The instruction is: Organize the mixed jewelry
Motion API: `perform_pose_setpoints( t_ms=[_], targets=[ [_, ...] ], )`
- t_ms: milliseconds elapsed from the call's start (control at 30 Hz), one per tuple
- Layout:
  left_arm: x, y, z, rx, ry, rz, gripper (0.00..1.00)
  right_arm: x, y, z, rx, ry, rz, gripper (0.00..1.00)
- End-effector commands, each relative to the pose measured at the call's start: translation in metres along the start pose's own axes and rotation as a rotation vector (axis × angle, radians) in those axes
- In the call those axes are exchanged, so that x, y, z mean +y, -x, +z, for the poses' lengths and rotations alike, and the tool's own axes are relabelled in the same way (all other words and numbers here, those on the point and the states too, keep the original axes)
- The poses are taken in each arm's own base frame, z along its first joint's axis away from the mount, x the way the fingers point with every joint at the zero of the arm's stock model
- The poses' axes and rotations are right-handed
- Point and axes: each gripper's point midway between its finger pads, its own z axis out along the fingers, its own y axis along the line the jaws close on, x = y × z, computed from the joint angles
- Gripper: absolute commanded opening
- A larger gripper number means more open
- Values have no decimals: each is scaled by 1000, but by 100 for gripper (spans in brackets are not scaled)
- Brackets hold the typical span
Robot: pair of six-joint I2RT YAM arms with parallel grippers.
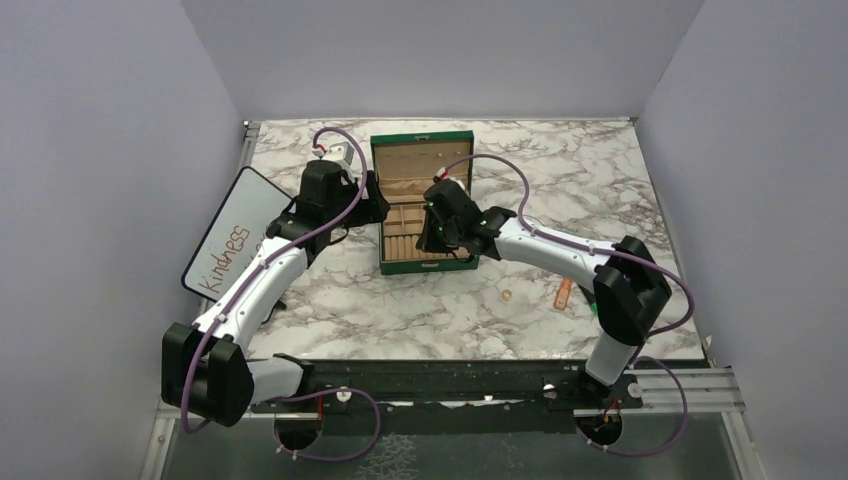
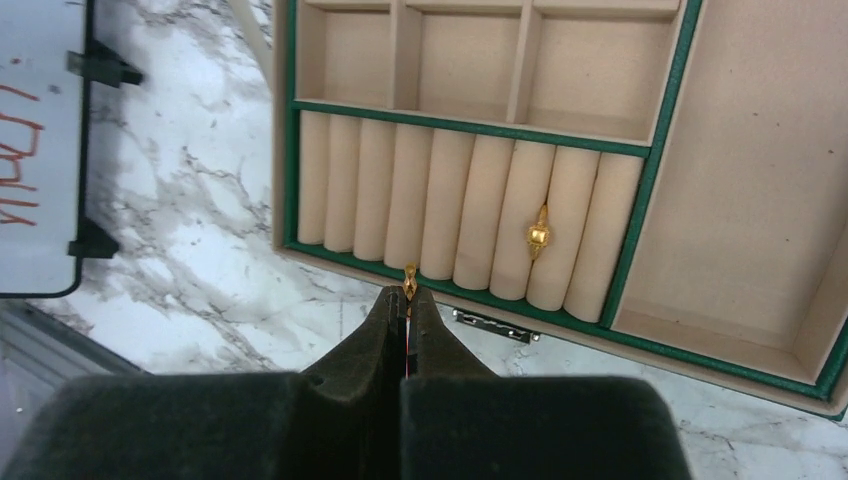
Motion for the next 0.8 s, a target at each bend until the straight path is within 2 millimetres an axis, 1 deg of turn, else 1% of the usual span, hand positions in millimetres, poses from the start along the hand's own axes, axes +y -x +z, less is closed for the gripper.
perform_pose_setpoints(
  t_ms=[0, 100, 167, 500, 767],
  targets=[
    [7, 3, -6, -26, 40, 14, 81, -16, -2, 13, 4, -107, -18, 1],
    [5, 3, -1, -12, 27, 13, 81, -20, 0, 16, -8, -142, -6, 1],
    [4, -1, 0, 0, 19, 6, 81, -21, 1, 17, -19, -146, 3, 1],
    [4, -2, 0, -1, 18, 2, 81, -28, 3, 27, -16, -211, -3, 1],
    [5, -2, -1, -5, 23, 5, 81, -38, 1, 24, -8, -263, -2, 1]
  ],
)
